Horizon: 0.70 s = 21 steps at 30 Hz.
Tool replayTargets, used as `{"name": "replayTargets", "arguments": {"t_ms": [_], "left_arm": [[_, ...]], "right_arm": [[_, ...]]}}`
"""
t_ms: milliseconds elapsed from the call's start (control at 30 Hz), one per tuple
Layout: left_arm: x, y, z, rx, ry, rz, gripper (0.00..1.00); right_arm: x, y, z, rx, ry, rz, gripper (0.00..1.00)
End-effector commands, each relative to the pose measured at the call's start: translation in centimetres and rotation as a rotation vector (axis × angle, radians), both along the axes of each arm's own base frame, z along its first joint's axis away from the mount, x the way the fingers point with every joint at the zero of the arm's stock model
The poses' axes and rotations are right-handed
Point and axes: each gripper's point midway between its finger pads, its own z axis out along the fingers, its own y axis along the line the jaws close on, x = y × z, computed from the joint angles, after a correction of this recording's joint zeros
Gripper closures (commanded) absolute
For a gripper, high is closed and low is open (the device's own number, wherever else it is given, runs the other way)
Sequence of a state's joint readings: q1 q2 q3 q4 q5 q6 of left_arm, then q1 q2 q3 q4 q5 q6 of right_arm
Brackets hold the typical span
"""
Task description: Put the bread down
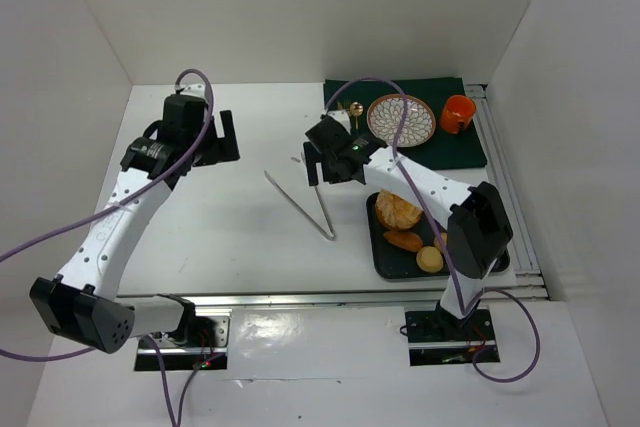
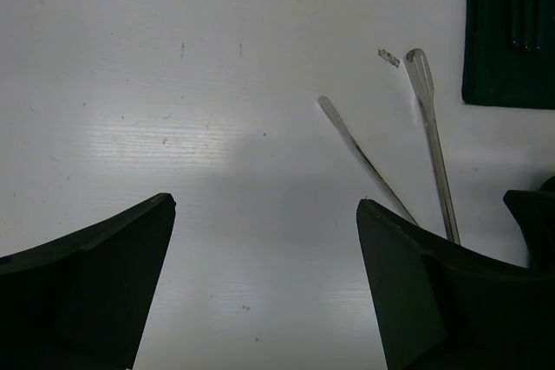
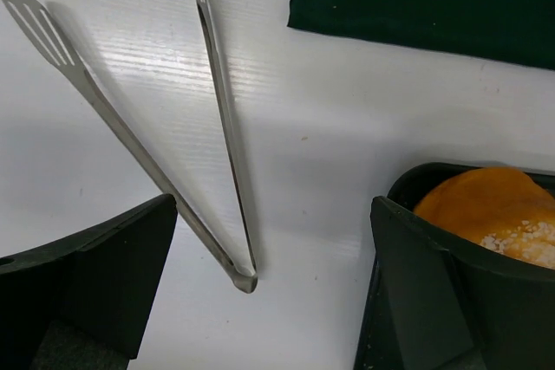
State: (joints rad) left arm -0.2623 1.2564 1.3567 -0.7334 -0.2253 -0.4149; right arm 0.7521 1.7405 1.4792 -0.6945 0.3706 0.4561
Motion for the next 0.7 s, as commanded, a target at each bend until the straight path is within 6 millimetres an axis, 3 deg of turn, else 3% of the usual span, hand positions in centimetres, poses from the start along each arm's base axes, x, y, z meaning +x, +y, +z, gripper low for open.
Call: {"name": "replayTargets", "arguments": {"t_ms": [0, 233, 300, 333, 400, 567, 667], "left_arm": [[1.0, -0.3, 2.0, -0.011, -0.055, -0.018, 0.01], [1.7, -0.1, 2.6, -0.002, -0.068, -0.002, 0.01], [1.8, -0.4, 3.2, -0.014, -0.080, -0.013, 0.01], [2.0, -0.4, 2.8, -0.011, -0.068, -0.013, 0.01], [2.0, -0.9, 2.6, -0.023, -0.054, -0.032, 0.01], [2.2, -0.8, 1.6, -0.025, -0.007, -0.007, 0.01], [2.5, -1.0, 0.9, -0.029, 0.012, 0.001, 0.01]], "right_arm": [[1.2, 0.7, 1.0, 0.025, -0.047, -0.035, 0.00], [0.3, 1.0, 2.0, -0.027, -0.101, -0.011, 0.00], [-0.3, 3.1, 2.8, 0.022, -0.158, 0.065, 0.00], [-1.1, 3.4, 1.8, 0.027, -0.130, 0.128, 0.02], [-2.3, 4.9, 1.8, 0.054, -0.120, 0.191, 0.02], [-4.7, 7.0, -1.8, -0.055, -0.069, 0.319, 0.00], [-5.2, 7.2, -3.7, -0.103, -0.038, 0.363, 0.00]]}}
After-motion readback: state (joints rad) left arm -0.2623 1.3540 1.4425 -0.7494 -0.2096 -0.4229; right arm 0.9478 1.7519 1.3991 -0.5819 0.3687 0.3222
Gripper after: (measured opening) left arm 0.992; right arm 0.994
